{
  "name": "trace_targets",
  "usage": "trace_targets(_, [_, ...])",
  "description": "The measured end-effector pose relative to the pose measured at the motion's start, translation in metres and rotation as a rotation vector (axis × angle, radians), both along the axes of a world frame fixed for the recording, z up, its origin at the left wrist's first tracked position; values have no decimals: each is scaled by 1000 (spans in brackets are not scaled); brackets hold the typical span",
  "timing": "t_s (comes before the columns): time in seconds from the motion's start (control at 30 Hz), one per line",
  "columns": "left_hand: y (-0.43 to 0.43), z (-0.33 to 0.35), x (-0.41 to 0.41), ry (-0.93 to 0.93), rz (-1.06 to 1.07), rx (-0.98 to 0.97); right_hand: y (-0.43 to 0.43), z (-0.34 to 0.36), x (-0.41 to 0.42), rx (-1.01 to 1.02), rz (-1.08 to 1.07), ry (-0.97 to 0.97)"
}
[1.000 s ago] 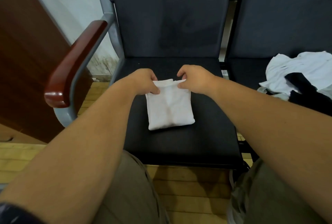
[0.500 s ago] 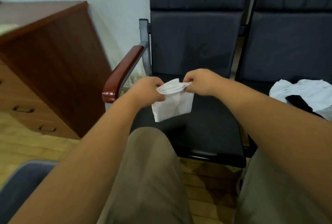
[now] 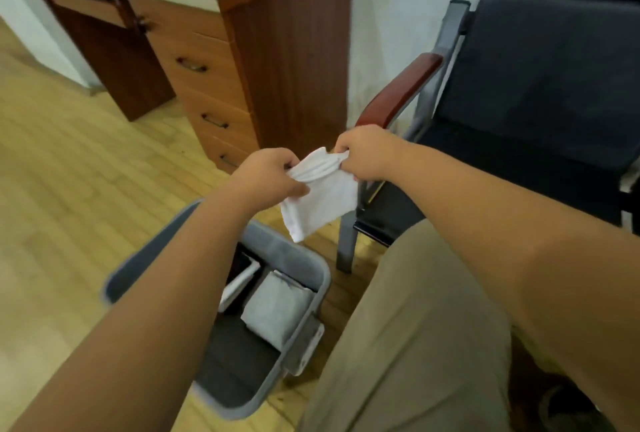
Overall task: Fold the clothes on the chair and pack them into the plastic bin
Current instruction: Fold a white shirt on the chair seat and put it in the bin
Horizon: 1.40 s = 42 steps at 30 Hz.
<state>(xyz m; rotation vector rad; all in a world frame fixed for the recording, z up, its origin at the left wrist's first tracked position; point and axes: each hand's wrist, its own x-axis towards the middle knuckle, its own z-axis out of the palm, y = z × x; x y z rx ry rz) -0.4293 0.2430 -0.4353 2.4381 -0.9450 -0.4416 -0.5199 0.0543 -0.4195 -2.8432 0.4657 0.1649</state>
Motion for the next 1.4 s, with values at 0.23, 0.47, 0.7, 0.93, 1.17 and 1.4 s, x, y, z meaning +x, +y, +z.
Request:
trace_targets(0.23, [105, -97, 12, 213, 229, 33, 86, -87, 63, -7, 213, 214])
trace_targets(0.47, [135, -195, -2, 475, 314, 37, 110, -174, 74, -13, 272, 528])
trace_targets(0.7, [120, -242, 9, 417, 353, 216, 95, -197, 86, 104, 276, 545])
trace_targets(0.93, [103, -253, 29, 475, 317, 269, 88, -209, 90, 256, 115, 601])
trace_targets(1.17, [78, -231, 29, 517, 292, 184, 80, -197, 79, 303, 26, 608])
trace_targets(1.4, [42, -172, 23, 484, 267, 38, 52, -163, 49, 382, -107, 356])
